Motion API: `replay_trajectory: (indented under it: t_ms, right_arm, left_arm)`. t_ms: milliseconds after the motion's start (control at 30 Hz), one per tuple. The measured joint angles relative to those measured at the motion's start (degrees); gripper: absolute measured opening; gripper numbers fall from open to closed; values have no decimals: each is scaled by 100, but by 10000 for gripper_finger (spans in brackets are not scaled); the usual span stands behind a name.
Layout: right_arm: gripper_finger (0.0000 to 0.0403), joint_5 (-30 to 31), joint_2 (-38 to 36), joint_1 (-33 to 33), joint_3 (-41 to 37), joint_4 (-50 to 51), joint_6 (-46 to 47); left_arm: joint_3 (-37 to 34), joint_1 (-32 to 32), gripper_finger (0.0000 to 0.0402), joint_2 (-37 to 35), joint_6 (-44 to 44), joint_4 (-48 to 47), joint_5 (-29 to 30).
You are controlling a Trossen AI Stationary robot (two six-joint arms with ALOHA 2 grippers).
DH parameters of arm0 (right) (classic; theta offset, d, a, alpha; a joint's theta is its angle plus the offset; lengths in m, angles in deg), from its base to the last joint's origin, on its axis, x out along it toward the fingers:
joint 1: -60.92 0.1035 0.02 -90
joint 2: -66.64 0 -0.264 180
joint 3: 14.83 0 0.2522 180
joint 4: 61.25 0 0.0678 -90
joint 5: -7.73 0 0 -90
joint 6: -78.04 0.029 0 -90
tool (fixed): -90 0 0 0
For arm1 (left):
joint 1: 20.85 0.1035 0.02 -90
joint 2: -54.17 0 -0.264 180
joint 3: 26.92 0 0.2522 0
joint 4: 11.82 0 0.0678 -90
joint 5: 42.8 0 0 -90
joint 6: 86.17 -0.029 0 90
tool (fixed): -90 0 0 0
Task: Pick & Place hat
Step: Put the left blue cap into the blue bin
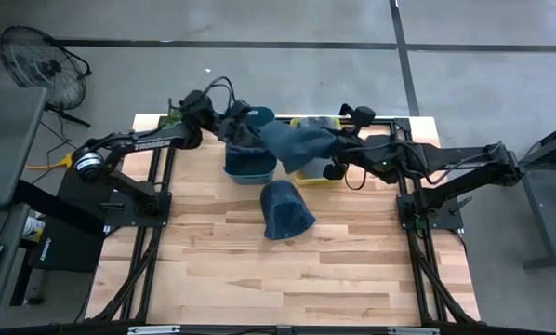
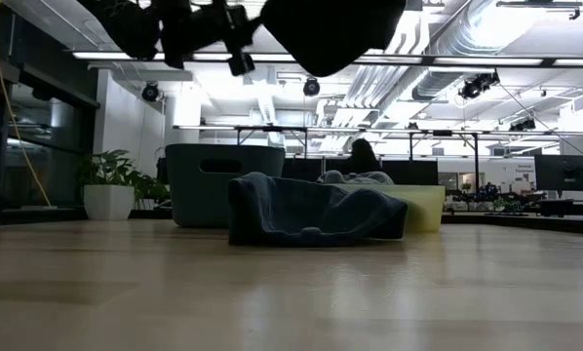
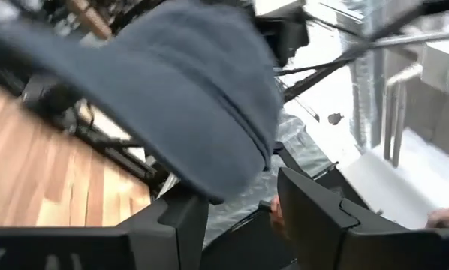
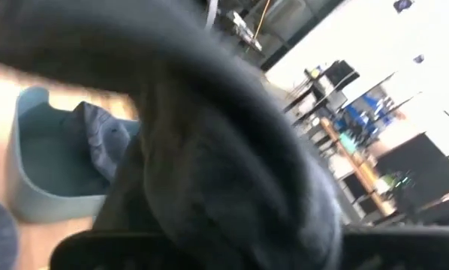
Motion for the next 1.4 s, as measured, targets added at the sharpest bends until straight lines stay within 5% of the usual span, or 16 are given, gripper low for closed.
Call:
replay_trajectory:
  t_ms: [467,733,933,1233,1400]
  right_arm:
    - [0,-547,202,-107,0,421,1761]
    - [0,-1055,954,-211,7,-187,2268]
    - [0,-1120,1832,-415,946,-250,2285]
    - [0,-705,3284,-871,3280,1414,3037]
    - [0,-708,3868,-1084,4379,2146,3462]
  left_arm:
    - [2,513,156,-1180,-411,-50,-764]
    - [0,513,156,-1813,-849,-550,-821]
    - [0,513,156,-2176,-1805,-1678,-756]
    - [0,513,156,-2483,-4162,-4354,963]
    - [0,510,156,-2549,-5390,-5082,1642]
